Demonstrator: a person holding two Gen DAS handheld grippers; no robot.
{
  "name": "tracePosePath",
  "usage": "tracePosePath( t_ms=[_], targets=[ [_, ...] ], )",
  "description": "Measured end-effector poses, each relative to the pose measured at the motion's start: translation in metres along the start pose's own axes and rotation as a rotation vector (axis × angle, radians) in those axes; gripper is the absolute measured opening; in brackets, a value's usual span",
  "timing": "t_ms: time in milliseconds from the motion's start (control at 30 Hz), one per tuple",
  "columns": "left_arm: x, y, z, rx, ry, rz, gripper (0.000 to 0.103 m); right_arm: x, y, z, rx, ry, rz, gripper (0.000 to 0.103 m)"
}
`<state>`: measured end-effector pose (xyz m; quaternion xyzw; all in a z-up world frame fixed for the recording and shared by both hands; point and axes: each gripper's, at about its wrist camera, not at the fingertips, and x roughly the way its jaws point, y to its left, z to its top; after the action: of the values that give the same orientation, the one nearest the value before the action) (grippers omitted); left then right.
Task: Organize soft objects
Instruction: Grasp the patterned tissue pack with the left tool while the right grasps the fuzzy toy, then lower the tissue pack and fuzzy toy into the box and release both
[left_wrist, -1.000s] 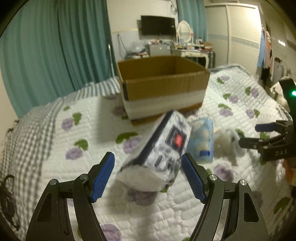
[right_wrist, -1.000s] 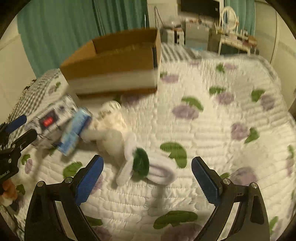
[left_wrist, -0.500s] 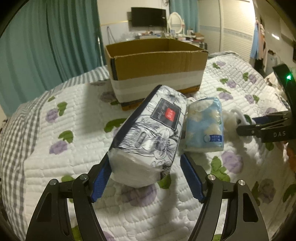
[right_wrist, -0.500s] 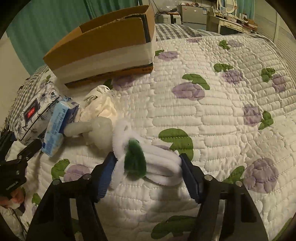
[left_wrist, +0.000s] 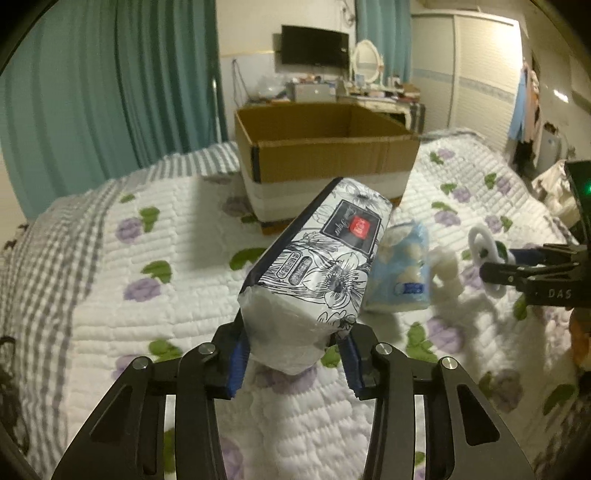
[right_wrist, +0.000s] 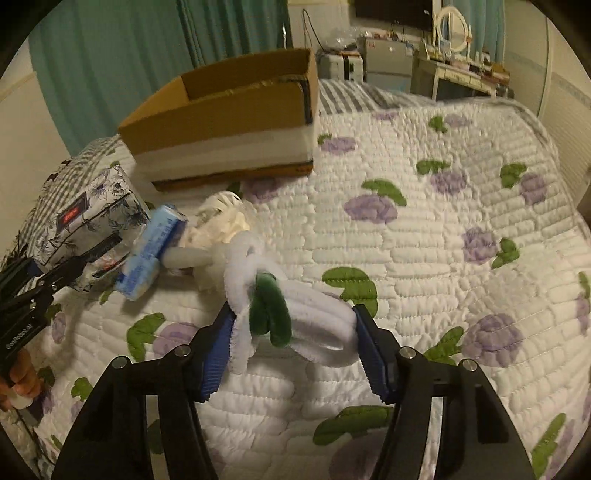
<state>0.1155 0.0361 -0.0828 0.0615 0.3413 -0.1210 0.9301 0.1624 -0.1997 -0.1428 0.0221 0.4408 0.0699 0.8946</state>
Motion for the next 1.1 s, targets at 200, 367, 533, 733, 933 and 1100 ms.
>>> tracePosePath(
  t_ms=[200, 367, 533, 733, 933, 1100],
  targets=[
    [-0.032, -0.003, 0.016, -0.057, -0.029, 0.046, 0.042, -0.027, 0.012, 0.007, -0.022, -0.062, 0.015, 0.062],
    [-0.049, -0.011, 0.042, -0.044, -0.069, 0.072, 0.042, -0.058, 0.026, 0.021, -0.054, -0.133, 0.035, 0.062],
    [-0.063, -0.013, 0.084, -0.034, -0.144, 0.094, 0.042, -0.093, 0.04, 0.055, -0.107, -0.221, 0.031, 0.062],
    [-0.055, -0.006, 0.133, -0.029, -0.199, 0.132, 0.042, -0.117, 0.053, 0.119, -0.151, -0.316, 0.025, 0.062],
    [0.0, 0.006, 0.167, -0.037, -0.163, 0.202, 0.042, -0.103, 0.066, 0.184, -0.181, -0.335, 0.032, 0.062],
    [0.062, 0.009, 0.178, -0.072, -0.098, 0.191, 0.042, -0.054, 0.07, 0.228, -0.182, -0.304, 0.033, 0.062]
  ],
)
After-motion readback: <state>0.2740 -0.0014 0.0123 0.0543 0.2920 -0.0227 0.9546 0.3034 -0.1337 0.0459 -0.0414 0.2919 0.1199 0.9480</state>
